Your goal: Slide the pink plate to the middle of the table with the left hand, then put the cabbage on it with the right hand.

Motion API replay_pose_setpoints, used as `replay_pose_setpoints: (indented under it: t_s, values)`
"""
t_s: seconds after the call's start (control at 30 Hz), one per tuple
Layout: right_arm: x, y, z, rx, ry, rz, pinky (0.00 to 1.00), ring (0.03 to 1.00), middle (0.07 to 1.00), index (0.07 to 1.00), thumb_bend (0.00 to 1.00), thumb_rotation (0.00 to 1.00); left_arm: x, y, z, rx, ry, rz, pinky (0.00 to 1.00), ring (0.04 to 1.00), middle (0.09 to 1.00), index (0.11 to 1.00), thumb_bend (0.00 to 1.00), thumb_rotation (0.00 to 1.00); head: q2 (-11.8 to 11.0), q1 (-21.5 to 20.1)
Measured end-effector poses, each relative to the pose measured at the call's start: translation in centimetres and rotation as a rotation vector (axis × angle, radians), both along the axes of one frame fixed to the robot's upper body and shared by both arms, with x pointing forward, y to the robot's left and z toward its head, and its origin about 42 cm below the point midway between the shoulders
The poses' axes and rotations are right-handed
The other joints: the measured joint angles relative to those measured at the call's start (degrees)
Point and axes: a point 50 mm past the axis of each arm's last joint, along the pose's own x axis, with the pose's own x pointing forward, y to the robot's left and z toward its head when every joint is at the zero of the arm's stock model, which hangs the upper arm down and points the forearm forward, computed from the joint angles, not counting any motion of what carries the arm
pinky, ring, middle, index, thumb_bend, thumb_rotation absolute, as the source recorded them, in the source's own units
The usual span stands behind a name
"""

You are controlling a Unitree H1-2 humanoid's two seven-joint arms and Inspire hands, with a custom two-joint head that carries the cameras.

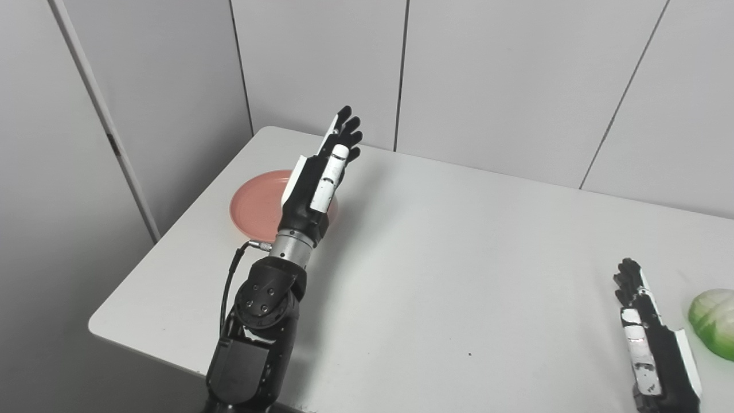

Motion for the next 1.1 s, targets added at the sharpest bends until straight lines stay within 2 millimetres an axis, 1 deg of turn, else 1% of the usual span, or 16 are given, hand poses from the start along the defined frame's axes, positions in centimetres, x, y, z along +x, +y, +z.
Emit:
replay_pose_setpoints:
  t_s: [0.1, 0.2, 0.27, 0.3, 0.4, 0.57, 0.67, 0.83, 0.97, 1.07, 1.1]
  values:
    - [0.0, 0.0, 0.0, 0.002, 0.001, 0.0, 0.98, 0.967, 0.972, 0.967, 0.3, 1.0, 0.5, 1.4, 0.2, 0.003, -0.018, 0.039, 0.97, 0.969, 0.983, 0.978, 0.5, 0.99, -0.17, 0.17]
    - [0.0, 0.0, 0.0, 0.006, 0.002, -0.001, 1.0, 0.969, 0.975, 0.97, 0.33, 1.0, 1.1, 3.4, 0.6, 0.0, -0.052, 0.094, 0.96, 0.962, 0.974, 0.961, 0.52, 1.0, -0.26, 0.35]
    - [0.0, -0.1, 0.0, 0.007, 0.002, -0.001, 0.99, 0.965, 0.973, 0.969, 0.3, 1.0, 1.3, 4.5, 0.8, 0.0, -0.068, 0.126, 0.95, 0.957, 0.967, 0.962, 0.54, 1.0, -0.44, 0.53]
    - [0.0, -0.1, 0.0, 0.006, 0.002, -0.001, 0.98, 0.963, 0.971, 0.967, 0.29, 1.0, 1.5, 5.1, 0.8, -0.001, -0.073, 0.142, 0.94, 0.952, 0.964, 0.96, 0.52, 1.0, -0.44, 0.88]
    - [0.1, -0.1, -0.1, 0.005, 0.002, -0.001, 0.98, 0.963, 0.971, 0.967, 0.3, 1.0, 1.6, 6.6, 0.6, -0.015, -0.075, 0.188, 0.94, 0.953, 0.963, 0.957, 0.52, 1.0, -0.61, 1.49]
    - [0.2, -0.2, -0.1, 0.008, 0.004, 0.0, 0.98, 0.964, 0.968, 0.962, 0.29, 1.0, 1.4, 8.5, 0.8, -0.024, -0.094, 0.243, 0.92, 0.946, 0.954, 0.944, 0.51, 1.0, -0.88, 1.67]
    - [0.2, -0.2, -0.1, 0.009, -0.004, 0.001, 0.98, 0.961, 0.967, 0.959, 0.31, 1.0, 1.5, 9.9, 0.8, -0.027, -0.089, 0.276, 0.93, 0.947, 0.947, 0.941, 0.5, 1.0, -0.97, 1.76]
    - [0.2, -0.2, -0.1, 0.005, -0.005, 0.0, 0.98, 0.966, 0.968, 0.962, 0.31, 1.0, 1.6, 11.2, 0.9, -0.06, -0.093, 0.318, 0.92, 0.941, 0.939, 0.921, 0.49, 1.0, -0.88, 2.2]
    - [0.2, -0.2, 0.0, 0.002, -0.006, 0.0, 0.99, 0.963, 0.969, 0.964, 0.31, 1.0, 1.7, 12.3, 1.4, -0.081, -0.104, 0.337, 0.94, 0.946, 0.953, 0.943, 0.48, 1.0, -0.79, 2.29]
    - [0.2, -0.2, 0.0, 0.003, -0.006, -0.001, 0.98, 0.96, 0.968, 0.963, 0.29, 1.0, 2.0, 13.5, 1.2, -0.103, -0.089, 0.351, 0.94, 0.963, 0.97, 0.952, 0.48, 1.0, -0.79, 2.46]
    - [0.2, -0.2, 0.0, 0.003, -0.006, -0.001, 0.98, 0.96, 0.968, 0.963, 0.29, 1.0, 2.0, 13.9, 1.1, -0.109, -0.084, 0.356, 0.94, 0.967, 0.971, 0.952, 0.46, 1.0, -0.79, 2.46]
